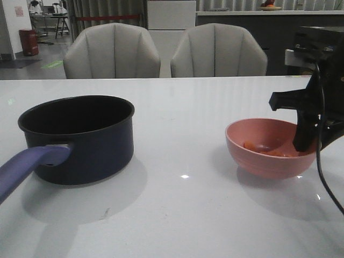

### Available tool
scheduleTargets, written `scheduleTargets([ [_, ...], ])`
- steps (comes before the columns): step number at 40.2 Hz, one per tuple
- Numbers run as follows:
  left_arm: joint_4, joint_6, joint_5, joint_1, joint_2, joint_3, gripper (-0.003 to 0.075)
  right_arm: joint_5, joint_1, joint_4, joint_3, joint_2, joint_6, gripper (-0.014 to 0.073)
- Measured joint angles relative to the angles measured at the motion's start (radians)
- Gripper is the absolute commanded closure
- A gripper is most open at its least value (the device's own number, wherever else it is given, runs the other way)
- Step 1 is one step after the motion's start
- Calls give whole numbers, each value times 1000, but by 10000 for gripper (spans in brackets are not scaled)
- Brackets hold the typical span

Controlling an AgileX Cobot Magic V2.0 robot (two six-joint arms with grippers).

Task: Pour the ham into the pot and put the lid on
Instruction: 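Grasp the pink bowl rim with the right gripper and lift it, then move the bowl over the saucepan and tilt it to pour ham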

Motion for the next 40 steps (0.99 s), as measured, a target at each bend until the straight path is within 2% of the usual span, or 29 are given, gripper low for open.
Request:
scheduleTargets([
  [15,0,0,0,0,0,0,155,13,3,15,-73,-6,-1,462],
  [23,0,0,0,0,0,0,155,-6,61,15,-149,-79,-98,462],
  [31,0,0,0,0,0,0,155,-196,208,15,-164,-143,-129,462],
  [40,0,0,0,0,0,0,155,-463,380,-32,-164,-119,-132,462],
])
